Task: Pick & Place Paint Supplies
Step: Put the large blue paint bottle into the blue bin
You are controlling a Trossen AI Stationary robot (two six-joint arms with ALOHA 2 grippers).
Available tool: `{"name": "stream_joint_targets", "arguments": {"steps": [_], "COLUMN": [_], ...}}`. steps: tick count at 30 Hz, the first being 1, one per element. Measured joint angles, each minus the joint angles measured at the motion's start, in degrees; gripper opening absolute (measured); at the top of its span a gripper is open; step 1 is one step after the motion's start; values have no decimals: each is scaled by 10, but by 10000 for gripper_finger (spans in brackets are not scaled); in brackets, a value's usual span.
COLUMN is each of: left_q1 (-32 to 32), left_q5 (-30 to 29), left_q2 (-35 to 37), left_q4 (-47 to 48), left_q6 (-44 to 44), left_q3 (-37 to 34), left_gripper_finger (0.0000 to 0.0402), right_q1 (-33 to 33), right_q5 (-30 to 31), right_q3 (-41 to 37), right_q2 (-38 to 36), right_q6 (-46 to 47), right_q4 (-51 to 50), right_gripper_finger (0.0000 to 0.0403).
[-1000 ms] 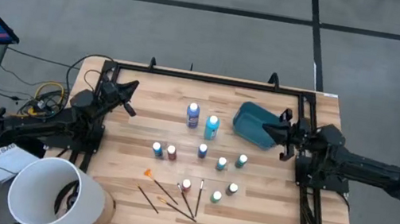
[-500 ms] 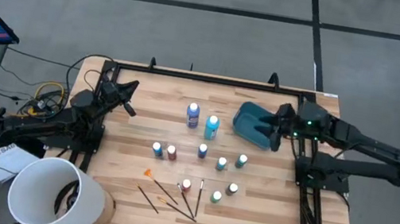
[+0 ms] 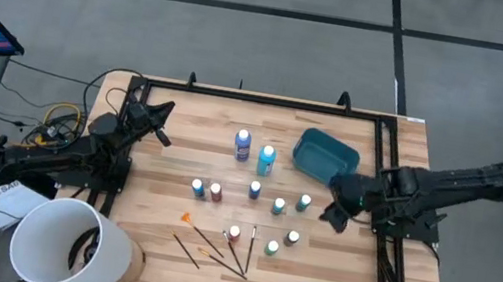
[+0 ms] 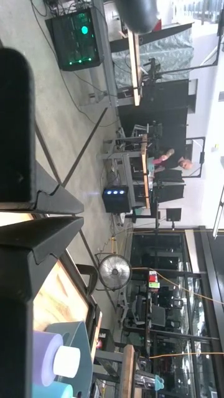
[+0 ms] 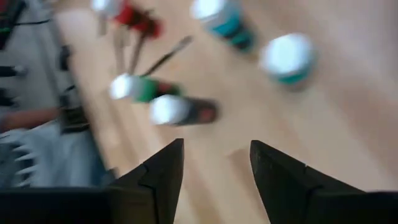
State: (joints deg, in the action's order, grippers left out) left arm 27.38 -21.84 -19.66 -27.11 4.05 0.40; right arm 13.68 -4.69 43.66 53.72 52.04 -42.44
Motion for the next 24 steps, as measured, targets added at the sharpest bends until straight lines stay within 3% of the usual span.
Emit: {"name": "stream_joint_targets", "arguments": {"steps": [5,10,16,21,24], "left_q1": [0,0,0,0,0], "left_q5": [0,0,0,0,0], "left_q2": [0,0,0,0,0], "left_q4": [0,0,0,0,0], "left_q6": [0,0,0,0,0], "left_q3": [0,0,0,0,0], "left_gripper_finger": [8,8,8,8,8], "right_q1": [74,65,37,12,-2], "right_q5": [3,21,25,74,115], "right_q3": [0,21,107,179,204], "right_q2": [22,44,95,140,161], "right_q6": [21,-55,-222,-369,-401], "right_q4": [125,216,221,190,131], "right_gripper_finger": [168,155,136,120,122]}}
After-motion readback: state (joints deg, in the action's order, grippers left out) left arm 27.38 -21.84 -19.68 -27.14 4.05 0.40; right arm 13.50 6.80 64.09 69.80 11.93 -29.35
